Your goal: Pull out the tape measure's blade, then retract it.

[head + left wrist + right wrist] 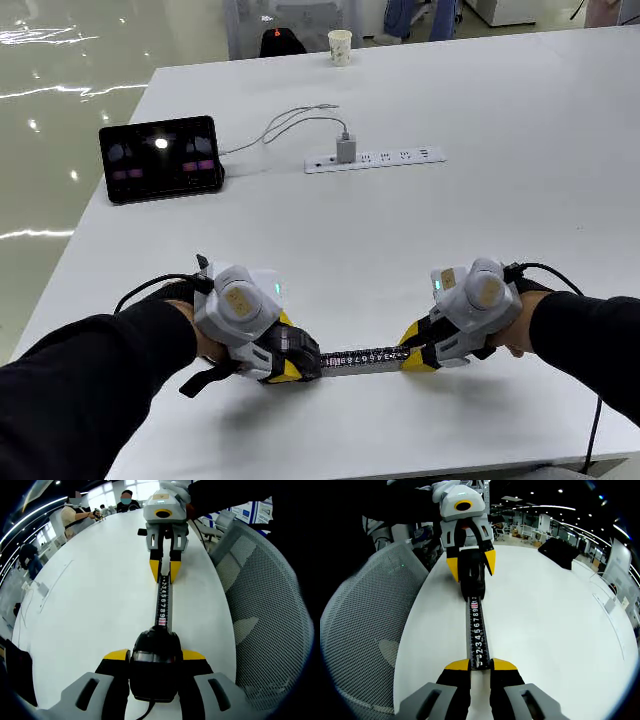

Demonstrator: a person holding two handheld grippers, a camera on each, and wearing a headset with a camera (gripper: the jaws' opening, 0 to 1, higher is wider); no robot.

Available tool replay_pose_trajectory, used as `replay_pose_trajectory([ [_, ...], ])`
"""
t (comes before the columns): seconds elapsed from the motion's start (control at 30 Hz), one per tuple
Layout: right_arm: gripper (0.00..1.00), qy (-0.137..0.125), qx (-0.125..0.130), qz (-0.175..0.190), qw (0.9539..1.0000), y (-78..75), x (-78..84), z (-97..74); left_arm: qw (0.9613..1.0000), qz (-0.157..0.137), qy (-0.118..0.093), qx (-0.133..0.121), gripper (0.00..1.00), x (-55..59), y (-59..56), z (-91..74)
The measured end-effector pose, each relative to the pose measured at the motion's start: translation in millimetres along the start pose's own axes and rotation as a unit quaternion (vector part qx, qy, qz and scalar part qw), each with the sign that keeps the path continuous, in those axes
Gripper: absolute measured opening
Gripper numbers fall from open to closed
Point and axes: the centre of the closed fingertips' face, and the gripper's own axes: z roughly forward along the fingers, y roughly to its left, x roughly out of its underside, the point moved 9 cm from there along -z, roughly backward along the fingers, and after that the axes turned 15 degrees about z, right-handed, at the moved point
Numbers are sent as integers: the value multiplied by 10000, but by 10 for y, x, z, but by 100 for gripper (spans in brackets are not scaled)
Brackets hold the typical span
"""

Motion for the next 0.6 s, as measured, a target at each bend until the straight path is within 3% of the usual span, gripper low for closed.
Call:
replay_pose_trajectory([
  [0.6,10,25,41,36,10000,-26,88,-94,10000,-8,1,-9,31,-3,-2,8],
])
